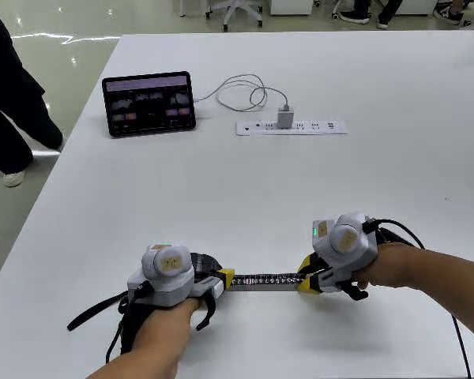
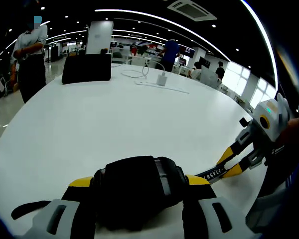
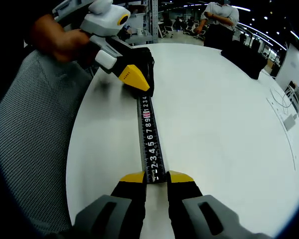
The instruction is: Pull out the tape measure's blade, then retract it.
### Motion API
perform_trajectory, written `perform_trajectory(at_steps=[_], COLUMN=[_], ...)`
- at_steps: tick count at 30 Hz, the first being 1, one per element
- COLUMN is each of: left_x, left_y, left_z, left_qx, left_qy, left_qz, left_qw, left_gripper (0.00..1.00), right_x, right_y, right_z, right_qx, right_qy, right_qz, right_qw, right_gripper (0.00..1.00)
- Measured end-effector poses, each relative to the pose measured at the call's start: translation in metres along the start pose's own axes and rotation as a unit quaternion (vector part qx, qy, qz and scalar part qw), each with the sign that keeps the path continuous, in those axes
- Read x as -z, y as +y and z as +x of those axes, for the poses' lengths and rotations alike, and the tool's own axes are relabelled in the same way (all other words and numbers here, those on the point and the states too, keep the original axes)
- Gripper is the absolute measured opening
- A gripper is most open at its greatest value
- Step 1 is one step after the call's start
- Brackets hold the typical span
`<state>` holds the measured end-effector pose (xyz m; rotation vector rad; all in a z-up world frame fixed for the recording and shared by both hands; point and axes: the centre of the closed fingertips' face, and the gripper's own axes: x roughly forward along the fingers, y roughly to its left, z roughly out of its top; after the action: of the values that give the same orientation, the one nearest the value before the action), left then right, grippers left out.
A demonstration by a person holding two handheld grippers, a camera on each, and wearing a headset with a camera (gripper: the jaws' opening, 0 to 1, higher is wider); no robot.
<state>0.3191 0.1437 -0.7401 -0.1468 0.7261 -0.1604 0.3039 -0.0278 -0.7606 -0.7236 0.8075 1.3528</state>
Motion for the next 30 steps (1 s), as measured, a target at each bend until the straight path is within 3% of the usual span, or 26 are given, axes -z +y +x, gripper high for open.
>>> perform_trajectory(at_steps=[30], left_x=[0.000], left_y=[0.001], left_z=[0.001], left_qx=[0.003], left_qy=[0.000], left_qz=[-0.001], left_qw=[1.0000], left_gripper=[0.66], right_x=[-0.029], right_y=[0.007], right_z=[0.017], right_qx=[-0.003], right_qy=[-0.020], right_qz=[0.000], right_qw=[0.9998], right_gripper=[0.12])
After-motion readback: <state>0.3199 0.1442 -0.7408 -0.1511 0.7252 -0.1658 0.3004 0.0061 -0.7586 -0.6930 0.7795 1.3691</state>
